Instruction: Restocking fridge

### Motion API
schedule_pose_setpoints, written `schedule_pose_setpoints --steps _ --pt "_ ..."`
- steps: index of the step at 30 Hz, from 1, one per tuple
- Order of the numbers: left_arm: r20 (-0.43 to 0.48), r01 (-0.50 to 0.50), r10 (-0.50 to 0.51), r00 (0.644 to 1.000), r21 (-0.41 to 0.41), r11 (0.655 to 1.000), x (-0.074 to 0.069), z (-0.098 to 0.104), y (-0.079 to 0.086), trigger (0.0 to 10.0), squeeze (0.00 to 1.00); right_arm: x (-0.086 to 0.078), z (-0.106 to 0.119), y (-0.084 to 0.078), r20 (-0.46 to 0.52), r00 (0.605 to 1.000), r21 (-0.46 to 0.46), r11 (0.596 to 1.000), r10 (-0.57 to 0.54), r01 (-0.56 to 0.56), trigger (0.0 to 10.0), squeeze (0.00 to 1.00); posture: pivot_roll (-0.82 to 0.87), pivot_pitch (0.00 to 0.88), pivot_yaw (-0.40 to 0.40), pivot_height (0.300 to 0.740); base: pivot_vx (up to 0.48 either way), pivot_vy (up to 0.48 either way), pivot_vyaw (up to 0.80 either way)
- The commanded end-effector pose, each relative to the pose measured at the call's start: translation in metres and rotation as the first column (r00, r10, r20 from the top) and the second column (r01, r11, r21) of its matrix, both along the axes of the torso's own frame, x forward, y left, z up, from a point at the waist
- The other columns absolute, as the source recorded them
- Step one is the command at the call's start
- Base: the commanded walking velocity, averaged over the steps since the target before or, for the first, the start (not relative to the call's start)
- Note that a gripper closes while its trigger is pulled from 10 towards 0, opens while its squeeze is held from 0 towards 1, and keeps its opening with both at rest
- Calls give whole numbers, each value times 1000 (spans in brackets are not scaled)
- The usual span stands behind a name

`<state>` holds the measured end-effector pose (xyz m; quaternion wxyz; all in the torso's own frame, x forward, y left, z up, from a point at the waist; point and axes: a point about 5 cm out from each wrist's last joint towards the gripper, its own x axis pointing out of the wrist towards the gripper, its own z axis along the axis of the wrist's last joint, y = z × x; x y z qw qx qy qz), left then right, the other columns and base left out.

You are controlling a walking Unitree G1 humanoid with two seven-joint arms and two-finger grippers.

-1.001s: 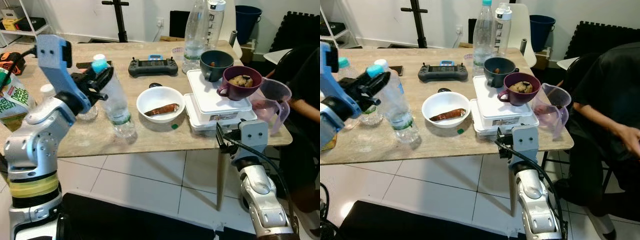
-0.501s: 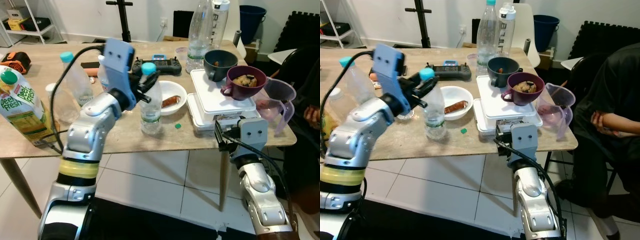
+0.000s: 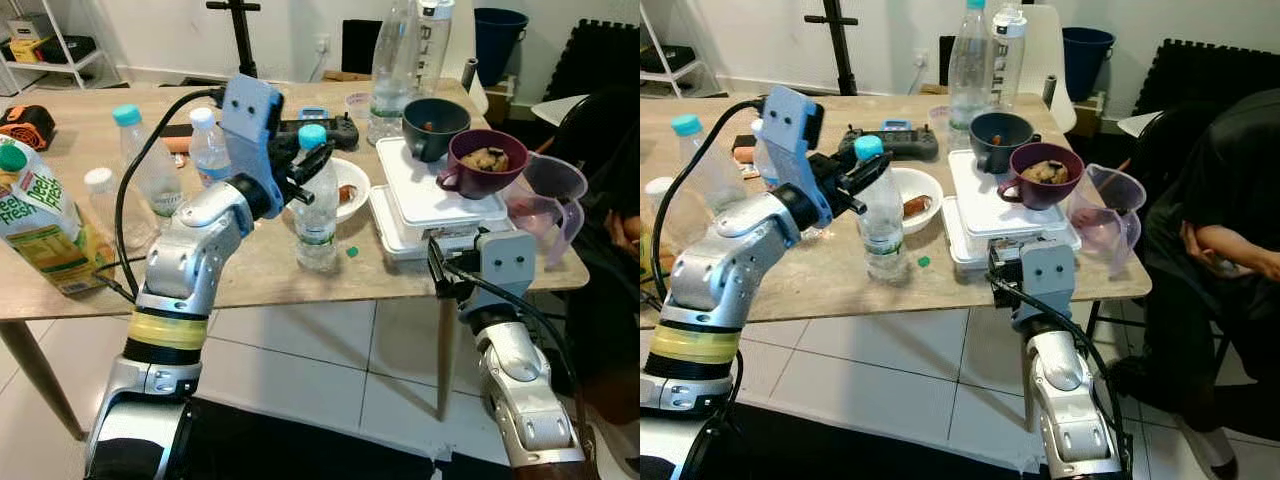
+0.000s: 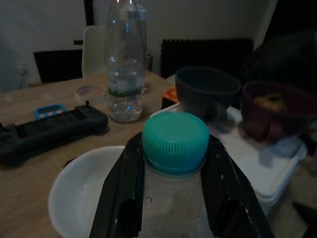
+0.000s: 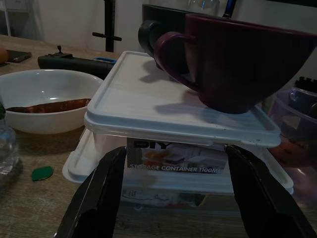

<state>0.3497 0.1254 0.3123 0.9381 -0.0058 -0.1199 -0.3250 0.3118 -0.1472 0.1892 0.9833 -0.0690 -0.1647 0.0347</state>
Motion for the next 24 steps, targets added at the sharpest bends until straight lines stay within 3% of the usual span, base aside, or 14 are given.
schedule_pose_setpoints --steps 1,6,7,8,10,11,19,20,24 --pt "28 32 -31 999 -17 999 -5 10 -7 10000 0 -1 2 2 2 1000 -2 1000 9 -9 10000 0 -44 211 33 707 0 0 0" --pt "17 43 -43 999 0 999 -7 4 -11 10000 0 0 2 2 1 1000 -1 1000 11 -11 10000 0 -44 208 33 707 0 0 0" --pt "16 51 -51 999 15 999 -8 1 -13 10000 71 0 2 3 0 1000 -1 1000 13 -13 10000 0 -45 208 33 707 0 0 0" --pt "13 57 -57 998 30 998 -9 -3 -15 10000 486 0 1 3 -1 1000 -2 1000 14 -14 10000 0 -46 206 33 707 0 0 0" --pt "10 58 -59 998 39 998 -9 -6 -17 10000 486 0 1 3 -1 1000 -2 1000 14 -14 10000 0 -47 206 33 707 0 0 0" --pt "2 62 -62 998 48 997 -10 -9 -19 10000 1000 0 1 3 -2 1000 -2 1000 14 -14 10000 0 -48 206 33 707 0 0 0" --pt "-6 78 -78 997 51 996 -14 -14 -23 10000 1000 0 2 1 2 1000 -5 1000 13 -13 10000 0 -50 203 30 707 0 0 0" --pt "5 71 -71 997 30 997 -16 -10 -21 10000 0 0 4 1 6 1000 -7 1000 14 -14 10000 0 -50 203 31 707 0 0 0" --pt "27 54 -54 998 -6 999 -18 -3 -15 10000 0 -1 7 1 16 1000 -7 1000 14 -14 10000 0 -50 203 36 707 0 0 0"
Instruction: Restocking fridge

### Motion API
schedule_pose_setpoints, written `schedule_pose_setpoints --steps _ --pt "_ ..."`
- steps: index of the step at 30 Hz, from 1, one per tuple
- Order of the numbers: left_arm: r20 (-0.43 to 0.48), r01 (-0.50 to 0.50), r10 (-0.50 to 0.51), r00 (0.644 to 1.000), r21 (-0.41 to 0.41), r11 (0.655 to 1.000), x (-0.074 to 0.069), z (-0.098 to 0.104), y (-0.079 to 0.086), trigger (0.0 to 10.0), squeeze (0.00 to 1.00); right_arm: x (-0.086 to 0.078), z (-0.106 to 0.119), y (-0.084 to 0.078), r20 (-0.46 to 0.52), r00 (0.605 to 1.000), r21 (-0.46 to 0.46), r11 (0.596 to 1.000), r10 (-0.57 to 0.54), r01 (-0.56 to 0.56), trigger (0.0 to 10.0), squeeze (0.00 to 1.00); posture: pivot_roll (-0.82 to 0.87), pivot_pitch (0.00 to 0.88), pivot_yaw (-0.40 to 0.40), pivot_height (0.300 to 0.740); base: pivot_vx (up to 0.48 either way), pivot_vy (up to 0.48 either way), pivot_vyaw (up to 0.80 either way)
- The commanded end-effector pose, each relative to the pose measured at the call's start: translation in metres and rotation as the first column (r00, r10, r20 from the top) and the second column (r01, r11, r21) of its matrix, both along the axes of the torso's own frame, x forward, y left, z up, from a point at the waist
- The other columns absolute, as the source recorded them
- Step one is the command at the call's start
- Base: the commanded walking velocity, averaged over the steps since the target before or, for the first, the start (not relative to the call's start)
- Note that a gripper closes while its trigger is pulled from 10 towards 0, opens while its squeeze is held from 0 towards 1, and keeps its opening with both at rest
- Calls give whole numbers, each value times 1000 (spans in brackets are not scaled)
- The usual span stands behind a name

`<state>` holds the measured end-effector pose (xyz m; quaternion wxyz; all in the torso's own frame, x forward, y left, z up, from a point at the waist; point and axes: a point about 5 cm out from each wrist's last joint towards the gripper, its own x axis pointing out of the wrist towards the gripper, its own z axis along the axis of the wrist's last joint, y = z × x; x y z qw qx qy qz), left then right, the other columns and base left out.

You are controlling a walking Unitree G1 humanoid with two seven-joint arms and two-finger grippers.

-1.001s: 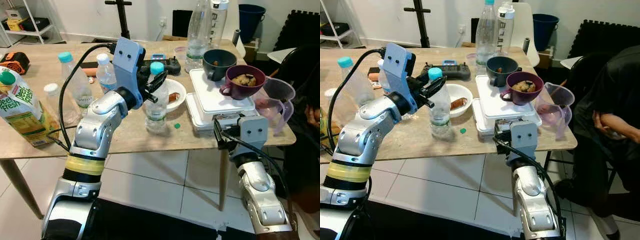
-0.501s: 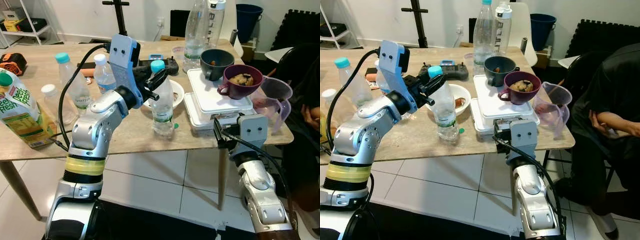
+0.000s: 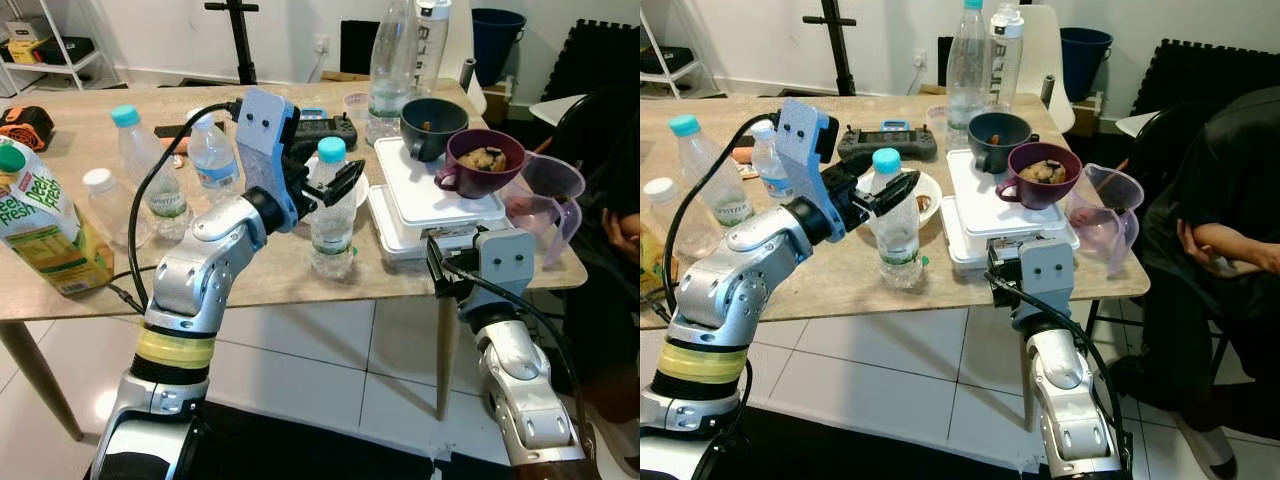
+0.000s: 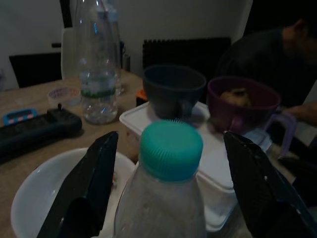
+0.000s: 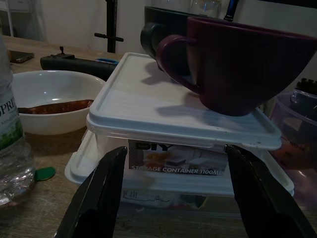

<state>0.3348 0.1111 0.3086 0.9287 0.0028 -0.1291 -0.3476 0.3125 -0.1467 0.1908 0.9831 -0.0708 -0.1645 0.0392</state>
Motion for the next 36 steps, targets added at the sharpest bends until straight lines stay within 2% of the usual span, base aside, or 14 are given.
schedule_pose_setpoints --steps 1,2,4,6,10,15,17,19,20,21,22,24,26,36 --pt "36 -2 4 999 -46 999 -8 7 7 10000 0 -2 9 0 29 1000 -3 1000 3 -3 10000 0 -50 205 41 707 0 0 0" --pt "36 -2 4 999 -46 999 -8 7 7 10000 0 -2 9 0 29 1000 -3 1000 3 -3 10000 0 -50 205 41 707 0 0 0" --pt "94 9 -5 996 -40 999 -30 16 26 10000 0 -5 19 -1 64 998 -15 1000 3 -2 10000 0 -50 215 46 707 0 0 0" --pt "94 9 -5 996 -40 999 -30 16 26 10000 0 -5 19 -1 64 998 -15 1000 3 -2 10000 0 -50 215 46 707 0 0 0" --pt "100 0 -7 995 66 998 -66 11 53 10000 0 -12 42 -5 159 987 -67 998 -2 12 10000 0 -26 230 52 707 0 0 0" --pt "9 -159 159 987 40 987 -85 -9 83 10000 0 -17 92 -6 326 945 -48 998 -23 41 10000 0 12 234 52 707 0 0 0" --pt "9 -159 159 987 40 987 -85 -9 83 10000 0 -17 92 -6 326 945 -48 998 -23 41 10000 0 12 234 52 707 0 0 0" --pt "-99 -222 229 968 76 972 -92 -49 83 10000 0 -19 110 5 365 930 -36 999 35 -24 10000 0 16 232 52 707 0 0 0" --pt "-99 -222 229 968 76 972 -92 -49 83 10000 0 -19 110 5 365 930 -36 999 35 -24 10000 0 16 232 52 707 0 0 0" --pt "-150 -252 268 952 115 961 -95 -73 78 10000 0 -19 117 11 375 924 -27 997 73 -68 10000 0 14 231 51 707 0 0 0" --pt "-150 -252 268 952 115 961 -95 -73 78 10000 0 -19 117 11 375 924 -27 997 73 -68 10000 0 14 231 51 707 0 0 0" --pt "-237 -283 319 918 173 943 -101 -110 70 10000 0 -19 123 23 355 920 -5 985 164 -174 10000 0 -4 229 53 707 0 0 0" --pt "-279 -293 341 898 200 935 -105 -125 65 10000 0 -19 124 31 318 918 4 968 235 -249 10000 0 -8 228 53 707 0 0 0" --pt "-307 -366 431 849 247 897 -104 -152 57 10000 0 -8 131 62 202 875 70 885 439 -460 10000 0 -6 229 38 707 0 0 0"
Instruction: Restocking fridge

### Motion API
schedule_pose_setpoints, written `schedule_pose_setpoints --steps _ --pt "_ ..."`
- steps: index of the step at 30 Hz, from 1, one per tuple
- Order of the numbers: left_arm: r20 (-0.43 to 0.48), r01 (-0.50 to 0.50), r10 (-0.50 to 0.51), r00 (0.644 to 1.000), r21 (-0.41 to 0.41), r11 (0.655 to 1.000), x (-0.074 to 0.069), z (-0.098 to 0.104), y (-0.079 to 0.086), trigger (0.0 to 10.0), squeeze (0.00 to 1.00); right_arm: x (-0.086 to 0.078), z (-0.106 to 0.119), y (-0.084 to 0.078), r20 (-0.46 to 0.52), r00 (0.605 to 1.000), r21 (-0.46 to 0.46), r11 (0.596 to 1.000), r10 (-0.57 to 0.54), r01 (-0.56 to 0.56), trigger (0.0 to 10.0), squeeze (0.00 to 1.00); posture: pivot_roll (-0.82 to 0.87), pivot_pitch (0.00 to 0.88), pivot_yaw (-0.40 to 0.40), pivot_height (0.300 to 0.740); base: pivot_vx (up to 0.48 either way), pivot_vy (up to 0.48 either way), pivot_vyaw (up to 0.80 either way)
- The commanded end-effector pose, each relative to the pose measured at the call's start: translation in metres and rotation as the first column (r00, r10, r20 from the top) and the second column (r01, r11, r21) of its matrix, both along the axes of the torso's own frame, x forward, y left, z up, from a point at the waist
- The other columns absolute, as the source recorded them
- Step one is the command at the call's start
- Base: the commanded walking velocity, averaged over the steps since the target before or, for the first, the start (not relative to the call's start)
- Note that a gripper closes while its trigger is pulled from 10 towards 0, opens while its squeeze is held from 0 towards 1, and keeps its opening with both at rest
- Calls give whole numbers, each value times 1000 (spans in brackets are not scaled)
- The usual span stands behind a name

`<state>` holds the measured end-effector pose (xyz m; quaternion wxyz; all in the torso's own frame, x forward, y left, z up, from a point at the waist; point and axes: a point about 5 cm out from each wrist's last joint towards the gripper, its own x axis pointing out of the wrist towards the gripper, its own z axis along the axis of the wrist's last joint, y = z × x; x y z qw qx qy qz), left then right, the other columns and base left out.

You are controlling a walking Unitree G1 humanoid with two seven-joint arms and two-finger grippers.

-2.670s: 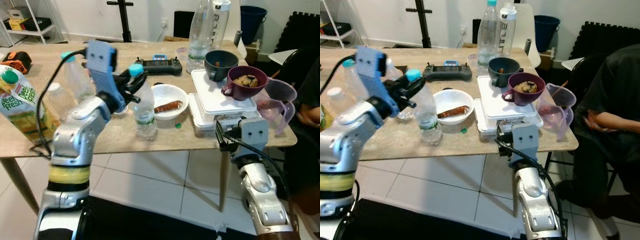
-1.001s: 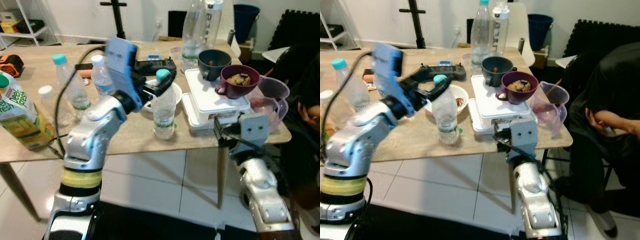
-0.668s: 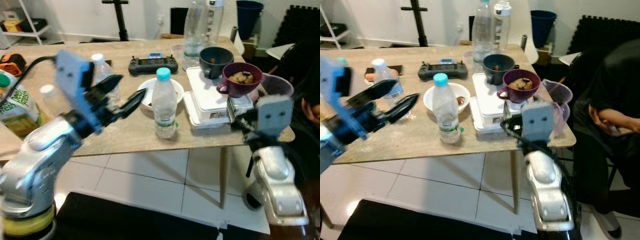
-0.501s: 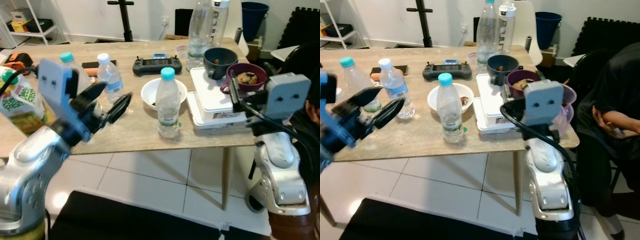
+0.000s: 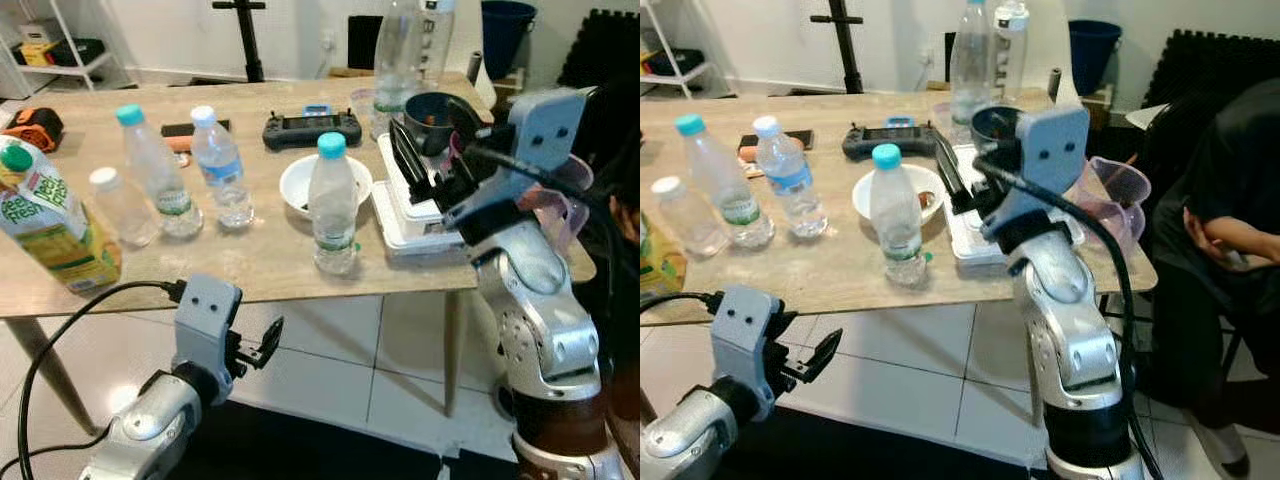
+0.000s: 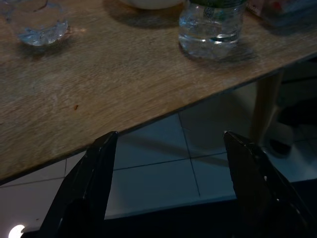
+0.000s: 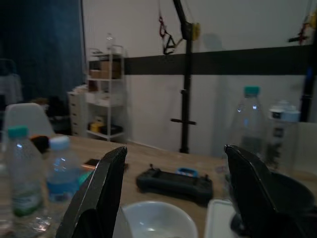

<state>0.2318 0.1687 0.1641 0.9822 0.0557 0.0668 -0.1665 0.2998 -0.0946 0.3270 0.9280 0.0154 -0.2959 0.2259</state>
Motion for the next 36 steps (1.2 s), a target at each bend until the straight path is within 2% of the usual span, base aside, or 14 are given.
schedule_pose_setpoints --steps 1,3,6,8,9,12,19,23,28,35,36 --pt "-16 -31 31 999 -5 999 -1 -7 -1 10000 0 5 -5 10 -59 997 -12 999 50 -51 10000 0 -6 229 38 707 0 0 0" --pt "0 -53 53 999 1 999 0 -8 -2 10000 0 15 -13 18 -129 989 10 997 77 -77 10000 0 0 228 36 707 0 0 0" --pt "8 -58 58 998 4 998 0 -8 -3 10000 0 18 -16 22 -153 984 20 995 95 -93 10000 0 5 230 33 707 0 0 0" --pt "21 -56 56 998 20 998 2 -9 -6 10000 0 27 -24 34 -210 965 54 987 159 -151 10000 0 14 232 26 707 0 0 0" --pt "21 -56 56 998 20 998 2 -9 -6 10000 0 27 -24 34 -210 965 54 987 159 -151 10000 0 14 232 26 707 0 0 0" --pt "44 -64 63 997 26 998 7 -9 -10 10000 0 37 -33 54 -258 941 39 976 217 -215 10000 0 20 233 19 707 0 0 0" --pt "52 -68 67 996 24 997 7 -8 -11 10000 0 39 -31 61 -253 936 32 969 244 -244 10000 0 28 234 11 707 0 0 0" --pt "55 -82 81 995 27 996 6 -10 -10 10000 0 35 -24 65 -213 935 -4 957 283 -290 10000 0 25 232 11 707 0 0 0" --pt "63 -79 77 995 25 997 9 -11 -12 10000 0 41 -27 68 -196 952 -46 968 234 -248 10000 0 22 221 12 707 0 0 0" --pt "72 -78 77 994 20 997 11 -10 -14 10000 0 48 -28 75 -198 955 -30 972 221 -232 10000 0 28 212 11 707 0 0 0" --pt "73 -79 77 994 21 997 11 -10 -14 10000 0 49 -28 76 -198 956 -27 973 219 -229 5608 0 28 212 11 707 0 0 0"
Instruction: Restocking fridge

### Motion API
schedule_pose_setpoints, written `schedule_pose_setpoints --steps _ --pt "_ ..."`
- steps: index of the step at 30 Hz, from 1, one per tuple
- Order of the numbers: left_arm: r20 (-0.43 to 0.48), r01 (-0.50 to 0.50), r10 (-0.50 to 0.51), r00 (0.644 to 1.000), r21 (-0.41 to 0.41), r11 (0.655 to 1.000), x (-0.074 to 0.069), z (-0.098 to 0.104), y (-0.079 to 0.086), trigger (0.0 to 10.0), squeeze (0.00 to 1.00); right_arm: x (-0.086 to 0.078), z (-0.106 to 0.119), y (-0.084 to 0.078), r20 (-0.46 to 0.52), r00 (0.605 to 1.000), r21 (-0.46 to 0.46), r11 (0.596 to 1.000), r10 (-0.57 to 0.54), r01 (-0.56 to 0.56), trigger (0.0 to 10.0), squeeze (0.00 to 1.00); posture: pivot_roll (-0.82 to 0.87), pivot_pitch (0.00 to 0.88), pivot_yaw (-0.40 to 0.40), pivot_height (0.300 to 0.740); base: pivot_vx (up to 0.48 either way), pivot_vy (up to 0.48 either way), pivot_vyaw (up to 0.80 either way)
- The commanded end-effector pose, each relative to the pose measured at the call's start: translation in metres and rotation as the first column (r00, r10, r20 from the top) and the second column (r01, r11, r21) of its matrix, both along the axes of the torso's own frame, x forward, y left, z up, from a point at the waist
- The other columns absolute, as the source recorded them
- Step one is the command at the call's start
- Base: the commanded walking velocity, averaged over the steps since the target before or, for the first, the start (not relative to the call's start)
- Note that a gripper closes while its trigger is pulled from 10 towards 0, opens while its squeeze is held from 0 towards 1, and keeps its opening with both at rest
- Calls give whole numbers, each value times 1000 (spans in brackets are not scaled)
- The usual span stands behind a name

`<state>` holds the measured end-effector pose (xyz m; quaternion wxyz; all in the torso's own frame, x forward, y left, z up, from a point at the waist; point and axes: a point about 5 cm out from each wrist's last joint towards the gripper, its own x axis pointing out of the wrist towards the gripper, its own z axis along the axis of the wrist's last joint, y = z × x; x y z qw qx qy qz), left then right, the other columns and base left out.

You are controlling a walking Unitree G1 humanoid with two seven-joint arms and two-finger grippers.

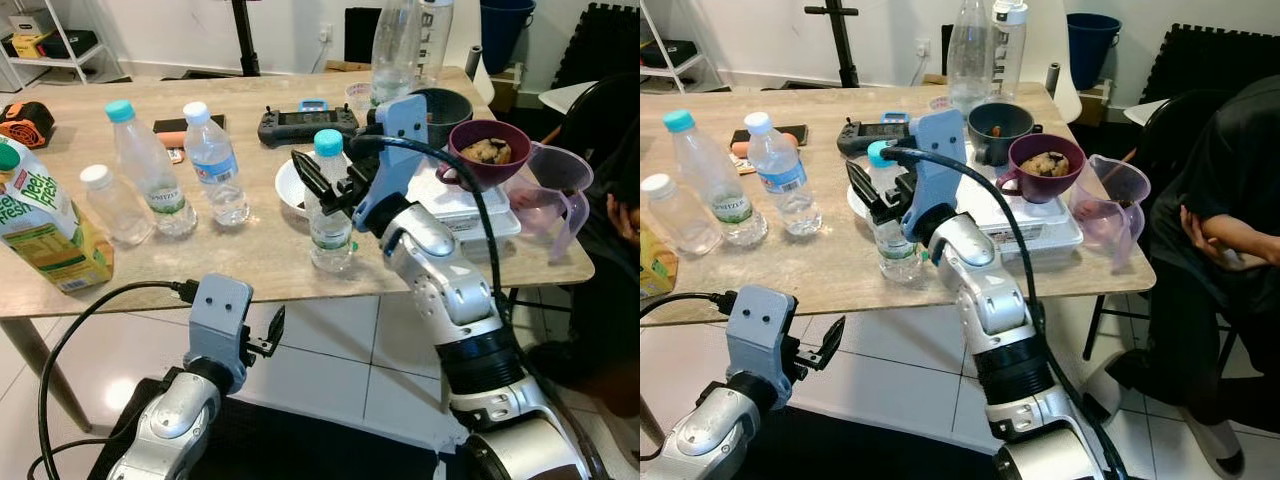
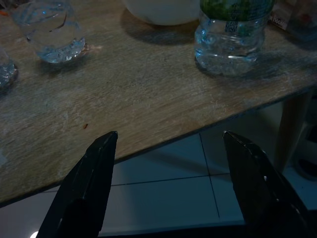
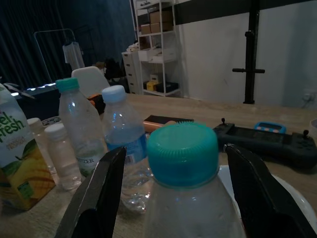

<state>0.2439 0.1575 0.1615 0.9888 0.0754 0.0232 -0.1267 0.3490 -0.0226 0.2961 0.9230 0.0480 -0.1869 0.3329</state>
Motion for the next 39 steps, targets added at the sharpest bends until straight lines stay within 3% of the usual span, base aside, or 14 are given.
schedule_pose_setpoints --steps 1,2,4,16,17,18,19,25,27,28,29,30,36,39 --pt "-25 -7 7 1000 -6 1000 -1 -8 -2 10000 0 0 3 4 17 1000 5 1000 1 -2 3608 0 29 208 11 707 0 0 0" --pt "-25 -7 7 1000 -6 1000 -1 -8 -2 10000 0 0 3 4 17 1000 5 1000 1 -2 3608 0 29 208 11 707 0 0 0" --pt "-24 -10 10 1000 -5 1000 -1 -8 -2 10000 0 1 3 4 19 1000 8 1000 1 -1 0 0 29 207 11 707 0 0 0" --pt "-28 -5 5 1000 -7 1000 1 -11 -3 10000 0 -4 8 -1 94 995 10 1000 -19 18 0 0 18 194 11 707 0 0 0" --pt "-38 -2 2 999 -20 1000 0 -13 -2 10000 0 -7 9 -6 118 992 0 999 -46 47 2275 0 15 197 10 707 0 0 0" --pt "-44 -1 0 999 -30 1000 -1 -13 -2 10000 0 -9 10 -10 134 989 -7 998 -65 67 2275 0 15 197 10 707 0 0 0" --pt "-51 0 -3 999 -43 999 -2 -14 -2 10000 0 -13 12 -17 149 984 -8 995 -94 97 10000 0 13 201 8 707 0 0 0" --pt "-53 2 -5 999 -54 999 -3 -13 1 10000 0 -25 26 -53 201 955 36 975 -220 217 10000 0 3 212 8 707 0 0 0" --pt "-50 3 -6 999 -51 999 -3 -13 2 10000 0 -30 35 -82 239 910 57 940 -339 335 10000 0 -6 220 6 707 0 0 0" --pt "-50 3 -6 999 -51 999 -3 -13 2 10000 0 -30 35 -82 239 910 57 940 -339 335 10000 0 -6 220 6 707 0 0 0" --pt "-47 7 -9 999 -45 999 -3 -13 1 10000 0 -35 35 -104 267 863 44 899 -430 435 10000 0 -12 231 1 707 0 0 0" --pt "-46 9 -11 999 -44 999 -4 -13 1 10000 0 -37 32 -111 272 845 29 882 -461 471 10000 0 -13 234 -2 707 0 0 0" --pt "-51 16 -19 999 -45 999 -7 -15 -2 10000 0 -46 13 -132 255 806 -32 828 -534 559 10000 0 -14 246 -13 707 0 0 0" --pt "-56 13 -16 998 -48 999 -9 -16 -2 10000 0 -50 10 -134 240 821 -49 839 -517 543 10000 0 -14 249 -13 707 0 0 0"
